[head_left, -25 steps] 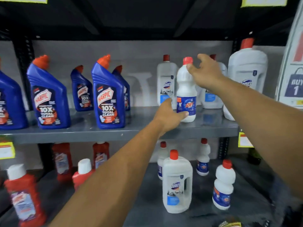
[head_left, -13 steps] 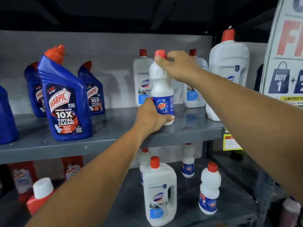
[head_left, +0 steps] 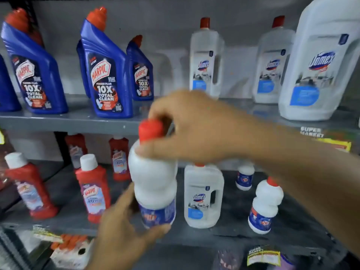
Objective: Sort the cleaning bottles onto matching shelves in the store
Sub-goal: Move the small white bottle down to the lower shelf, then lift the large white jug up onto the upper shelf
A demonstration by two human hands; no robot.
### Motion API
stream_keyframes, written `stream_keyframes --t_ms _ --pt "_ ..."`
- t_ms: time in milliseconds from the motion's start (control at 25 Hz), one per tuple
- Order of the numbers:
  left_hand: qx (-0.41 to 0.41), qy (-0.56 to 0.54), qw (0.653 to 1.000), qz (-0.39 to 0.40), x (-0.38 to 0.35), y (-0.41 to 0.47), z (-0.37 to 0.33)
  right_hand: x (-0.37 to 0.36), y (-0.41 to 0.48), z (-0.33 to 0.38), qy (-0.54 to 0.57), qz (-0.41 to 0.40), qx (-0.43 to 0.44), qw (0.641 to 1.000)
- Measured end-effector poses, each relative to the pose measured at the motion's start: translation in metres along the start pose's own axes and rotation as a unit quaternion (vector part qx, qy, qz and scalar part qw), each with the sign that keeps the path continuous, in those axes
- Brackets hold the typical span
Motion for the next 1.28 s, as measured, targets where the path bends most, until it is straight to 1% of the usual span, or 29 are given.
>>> stream_keyframes --t_ms 40,120,200,280,360,480,560,600,640,680,720,760,800,840,920,960,1000,1080,1160,1240,1280 --pt "0.032 -0.014 0.999 0.002 -0.011 -0.016 0.026 -0.030 -0.002 0.000 -0.012 0.051 -0.016 0.998" --pt "0.099 -0.022 0.995 0.011 -0.034 -0.034 0.074 -0.087 -0.001 -0.014 -0.020 0.162 -0.083 0.983" --pt "0.173 -0.028 0.984 0.028 -0.055 -0.036 0.119 -0.133 0.008 -0.044 -0.066 0.212 -0.136 0.966" --pt "0.225 -0.038 0.973 0.028 -0.071 -0.028 0.152 -0.162 0.023 -0.069 -0.107 0.230 -0.155 0.955" --pt "0.254 -0.041 0.966 0.018 -0.082 -0.017 0.174 -0.181 0.037 -0.090 -0.139 0.229 -0.175 0.947" --pt "0.272 -0.038 0.961 0.017 -0.088 -0.006 0.188 -0.198 0.046 -0.109 -0.160 0.207 -0.202 0.944" --pt "0.270 -0.041 0.961 0.036 -0.089 0.000 0.189 -0.201 0.046 -0.115 -0.166 0.197 -0.211 0.943" --pt "0.258 -0.044 0.965 0.036 -0.088 -0.001 0.186 -0.201 0.043 -0.117 -0.169 0.188 -0.201 0.946" --pt "0.238 -0.042 0.970 0.022 -0.087 -0.005 0.182 -0.199 0.038 -0.119 -0.168 0.166 -0.184 0.954" --pt "0.207 -0.032 0.978 0.003 -0.087 -0.011 0.176 -0.194 0.030 -0.122 -0.158 0.123 -0.166 0.966" --pt "0.169 -0.022 0.985 -0.005 -0.091 -0.019 0.168 -0.186 0.019 -0.128 -0.136 0.062 -0.151 0.977" --pt "0.133 -0.012 0.991 0.004 -0.100 -0.028 0.161 -0.177 0.005 -0.136 -0.107 0.005 -0.152 0.983" --pt "0.110 -0.015 0.993 0.035 -0.114 -0.033 0.151 -0.169 -0.010 -0.148 -0.080 -0.024 -0.170 0.982" --pt "0.101 -0.038 0.992 0.071 -0.130 -0.031 0.140 -0.165 -0.024 -0.162 -0.048 -0.016 -0.201 0.978" --pt "0.133 -0.097 0.979 0.117 -0.159 -0.013 0.127 -0.169 -0.043 -0.190 0.057 0.067 -0.280 0.956" --pt "0.162 -0.135 0.970 0.122 -0.169 -0.002 0.126 -0.173 -0.048 -0.200 0.106 0.099 -0.308 0.940" --pt "0.190 -0.164 0.962 0.112 -0.175 0.009 0.128 -0.177 -0.051 -0.207 0.136 0.106 -0.324 0.930" --pt "0.233 -0.174 0.952 0.099 -0.179 0.023 0.141 -0.182 -0.052 -0.216 0.143 0.076 -0.333 0.929" --pt "0.262 -0.147 0.946 0.122 -0.182 0.026 0.157 -0.182 -0.055 -0.215 0.135 0.048 -0.322 0.936" --pt "0.271 -0.103 0.946 0.145 -0.184 0.028 0.167 -0.181 -0.060 -0.210 0.139 0.038 -0.315 0.938" --pt "0.273 -0.088 0.947 0.143 -0.183 0.029 0.169 -0.180 -0.063 -0.205 0.140 0.035 -0.313 0.939"
Point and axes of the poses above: each hand's wrist, its own y-axis towards the middle knuckle, its own x-axis out of the back of the hand, z = x × y, the point moved 4 cm from there along y, towards the middle knuckle, and after that the axes turned 7 degrees about z, right-handed, at the moved point
